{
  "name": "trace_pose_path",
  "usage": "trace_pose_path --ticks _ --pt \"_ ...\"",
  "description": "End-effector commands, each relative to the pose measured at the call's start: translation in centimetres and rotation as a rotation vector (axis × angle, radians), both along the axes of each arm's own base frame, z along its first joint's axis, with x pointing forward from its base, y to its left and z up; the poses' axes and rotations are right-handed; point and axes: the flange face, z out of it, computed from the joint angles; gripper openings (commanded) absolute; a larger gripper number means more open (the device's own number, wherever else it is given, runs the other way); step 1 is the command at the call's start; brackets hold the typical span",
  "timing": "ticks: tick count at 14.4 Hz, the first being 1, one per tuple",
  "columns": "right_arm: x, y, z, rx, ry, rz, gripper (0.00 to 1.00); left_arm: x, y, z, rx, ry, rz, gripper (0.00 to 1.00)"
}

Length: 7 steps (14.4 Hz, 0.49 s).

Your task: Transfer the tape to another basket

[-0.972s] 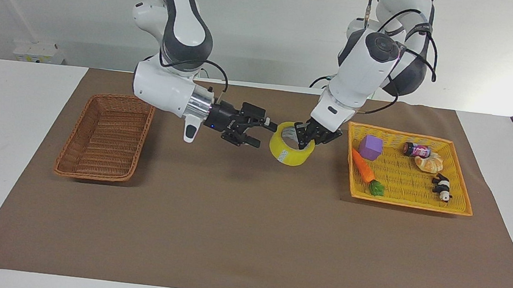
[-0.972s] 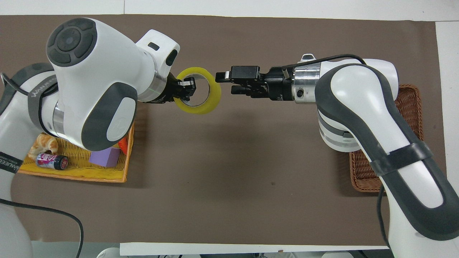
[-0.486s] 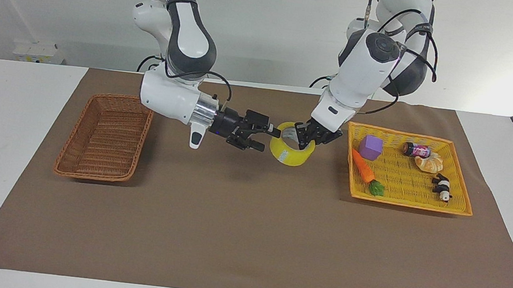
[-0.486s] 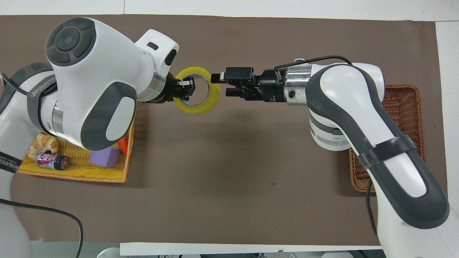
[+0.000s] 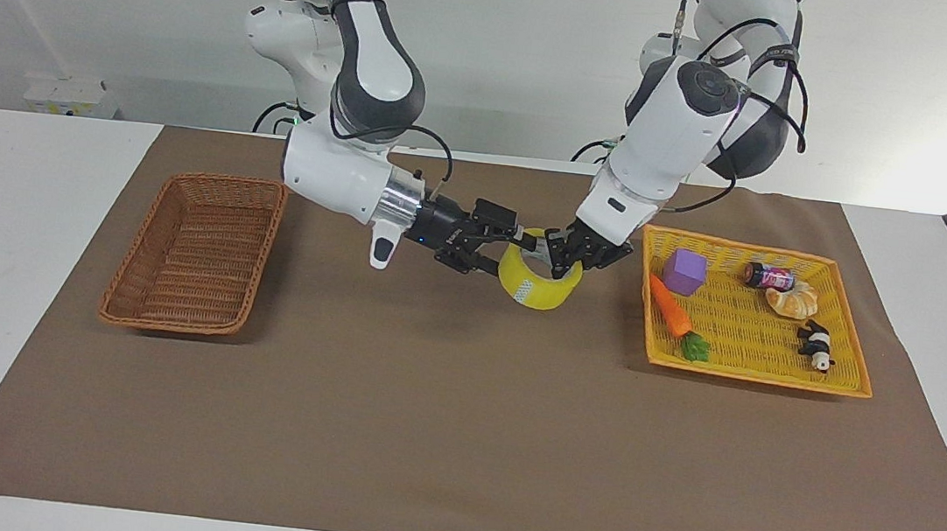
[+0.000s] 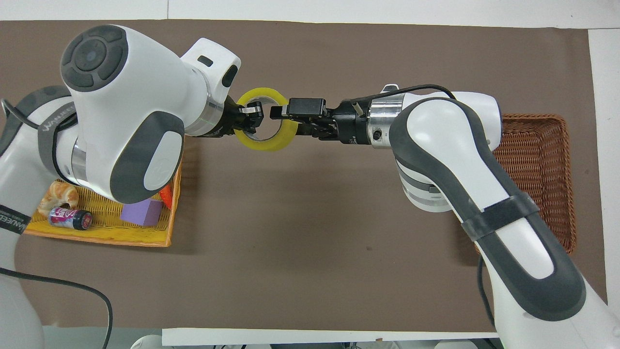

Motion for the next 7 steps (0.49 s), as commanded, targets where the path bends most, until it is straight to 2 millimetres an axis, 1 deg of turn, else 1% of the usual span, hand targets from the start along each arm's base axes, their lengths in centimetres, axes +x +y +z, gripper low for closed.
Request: trace_pose_path --ticks 1,2,3,4,5,6,7 --pt "0.39 -0.25 -0.05 0.004 -0.015 -0.009 0.92 -0.41 0.79 0.51 -0.022 -0.013 0.002 0.0" --pt "0.39 -0.33 -0.12 0.004 -0.014 -0.008 0.9 -0.41 0.79 0.51 -0.022 -0.013 0.002 0.0" --pt "0.39 -0.33 -0.13 0.001 -0.018 -0.006 0.85 -0.39 0.79 0.53 -0.023 -0.014 0.002 0.0" --pt "0.36 -0.26 -0.13 0.0 -0.021 -0.004 0.79 -0.37 0.77 0.62 -0.024 -0.017 0.002 0.0" --pt "0.36 -0.26 -0.13 0.0 -0.026 -0.003 0.7 -0.35 0.77 0.64 -0.025 -0.018 0.003 0.0" --pt "0.37 -0.35 -0.21 -0.001 -0.028 -0.001 0.53 -0.37 0.78 0.56 -0.024 -0.017 0.003 0.0" --pt "0.35 -0.33 -0.21 0.0 -0.027 0.0 0.33 -0.38 0.78 0.54 -0.024 -0.015 0.002 0.0"
